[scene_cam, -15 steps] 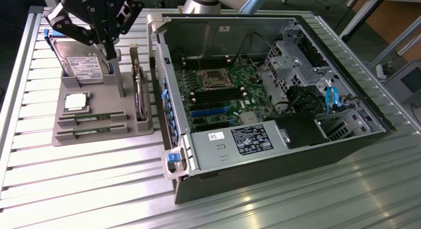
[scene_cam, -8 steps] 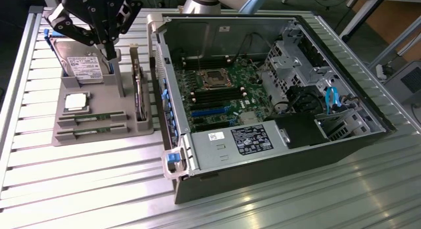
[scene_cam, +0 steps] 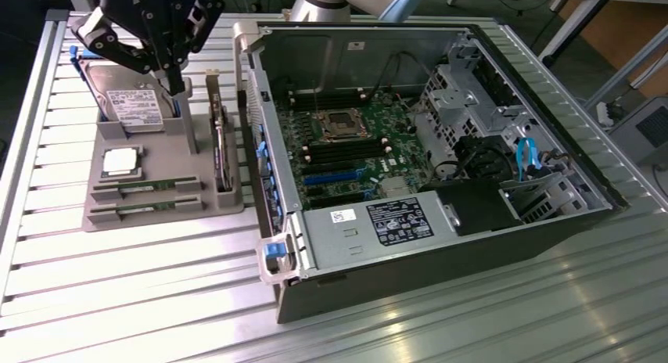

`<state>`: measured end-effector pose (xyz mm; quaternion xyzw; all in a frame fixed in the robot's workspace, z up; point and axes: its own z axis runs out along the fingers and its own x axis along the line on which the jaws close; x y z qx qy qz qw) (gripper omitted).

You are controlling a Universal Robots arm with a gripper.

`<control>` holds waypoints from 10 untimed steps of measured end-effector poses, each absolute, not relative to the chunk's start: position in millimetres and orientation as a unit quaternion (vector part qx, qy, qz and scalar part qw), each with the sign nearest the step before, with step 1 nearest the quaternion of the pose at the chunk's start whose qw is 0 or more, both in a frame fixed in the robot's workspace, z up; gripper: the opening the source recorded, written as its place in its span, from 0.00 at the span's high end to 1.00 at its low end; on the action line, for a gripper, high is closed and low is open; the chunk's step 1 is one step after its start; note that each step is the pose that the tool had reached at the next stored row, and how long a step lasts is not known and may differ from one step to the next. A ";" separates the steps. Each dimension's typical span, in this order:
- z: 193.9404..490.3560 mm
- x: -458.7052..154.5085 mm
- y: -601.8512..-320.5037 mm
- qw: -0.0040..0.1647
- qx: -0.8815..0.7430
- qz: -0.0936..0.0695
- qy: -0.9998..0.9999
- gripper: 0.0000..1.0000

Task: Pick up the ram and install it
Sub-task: 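Pick up the ram and move it above insertion slot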

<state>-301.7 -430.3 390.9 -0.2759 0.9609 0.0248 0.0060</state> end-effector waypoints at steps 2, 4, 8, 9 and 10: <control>390.9 -301.8 -430.3 0.006 -0.287 0.025 0.958 0.90; 390.9 -301.7 -430.3 0.005 -0.296 0.025 0.955 0.90; 390.9 -301.7 -430.3 0.005 -0.312 0.025 0.950 0.90; 390.9 -301.7 -430.3 0.005 -0.315 0.025 0.949 0.90; 390.9 -301.7 -430.3 0.005 -0.319 0.025 0.947 0.90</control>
